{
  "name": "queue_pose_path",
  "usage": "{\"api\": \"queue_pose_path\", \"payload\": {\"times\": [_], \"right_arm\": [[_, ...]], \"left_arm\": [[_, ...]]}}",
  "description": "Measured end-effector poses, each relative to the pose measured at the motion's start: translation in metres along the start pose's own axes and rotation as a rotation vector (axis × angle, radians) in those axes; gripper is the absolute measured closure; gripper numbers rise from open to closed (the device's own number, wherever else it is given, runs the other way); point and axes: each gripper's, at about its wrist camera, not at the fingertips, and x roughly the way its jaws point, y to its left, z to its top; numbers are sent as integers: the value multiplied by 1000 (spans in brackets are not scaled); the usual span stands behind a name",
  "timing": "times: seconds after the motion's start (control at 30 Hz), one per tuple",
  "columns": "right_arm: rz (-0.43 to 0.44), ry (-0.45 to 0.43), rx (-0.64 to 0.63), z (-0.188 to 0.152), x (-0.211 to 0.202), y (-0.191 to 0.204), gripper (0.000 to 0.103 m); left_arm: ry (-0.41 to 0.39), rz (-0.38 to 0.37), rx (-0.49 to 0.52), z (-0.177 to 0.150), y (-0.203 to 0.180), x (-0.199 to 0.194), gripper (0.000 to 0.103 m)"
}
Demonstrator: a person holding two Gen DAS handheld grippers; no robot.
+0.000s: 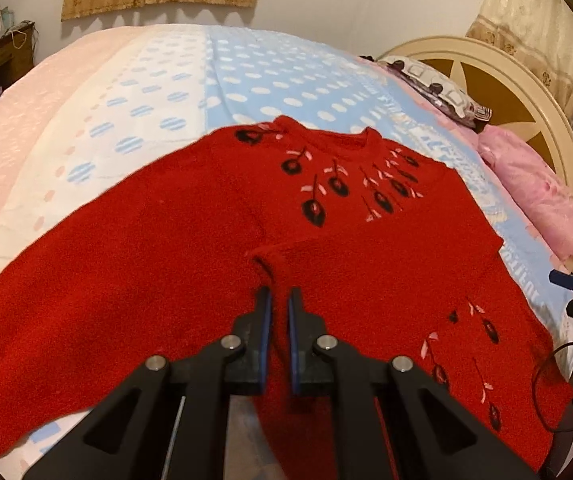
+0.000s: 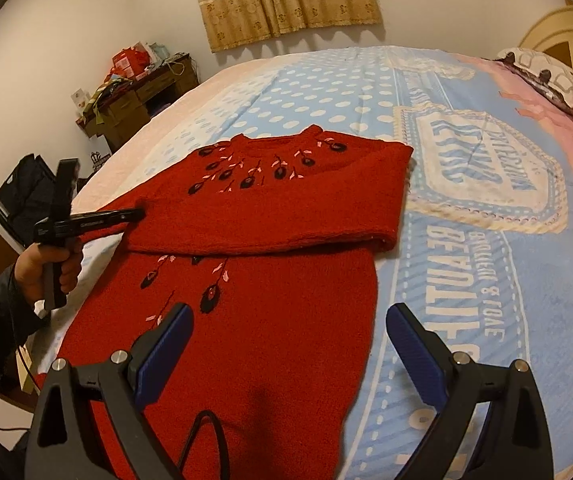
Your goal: Fold small clothes
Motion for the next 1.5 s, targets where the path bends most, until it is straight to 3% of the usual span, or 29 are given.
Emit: {"api": "queue_pose_path", "payload": {"times": [0.23, 0.5, 0.57, 0.63, 0.8, 0.87, 0.93, 1.1, 1.2, 1.3, 1.4, 1.5], "right_arm": [[6, 0, -49, 3, -4, 13, 6], [54, 56, -117, 36, 29, 25, 6], [45, 68, -145, 51, 47, 28, 6], [30, 90, -168, 62, 67, 31, 6], [21, 193, -93, 70, 123, 12, 6], [12, 255, -105, 61, 140, 12, 6], [-19, 248, -168, 57, 135, 24, 6], [50, 221, -234, 58, 125, 55, 6], [44, 285, -246, 50, 148, 64, 6], [-8, 259, -283, 43, 148, 76, 6], [60, 237, -276, 38, 135, 87, 6], [50, 247, -320, 30, 134, 96, 6]], "left_arm": [[-7, 12, -30, -3, 12, 1, 95], [15, 61, -17, -8, 0, 7, 83], [-15, 104, 5, -10, -4, -1, 52], [-47, 157, 27, -14, -7, -8, 36], [-25, 244, 91, -23, -10, -3, 34], [-12, 241, 97, -28, -8, 0, 34], [-14, 237, 89, -31, -6, -1, 34], [-3, 248, 71, -35, -4, -1, 30], [-5, 259, 39, -37, 3, -3, 28], [-16, 281, 36, -40, 5, -6, 26], [-18, 262, 19, -42, 9, -6, 24], [-15, 274, 23, -41, 8, -4, 22]]}}
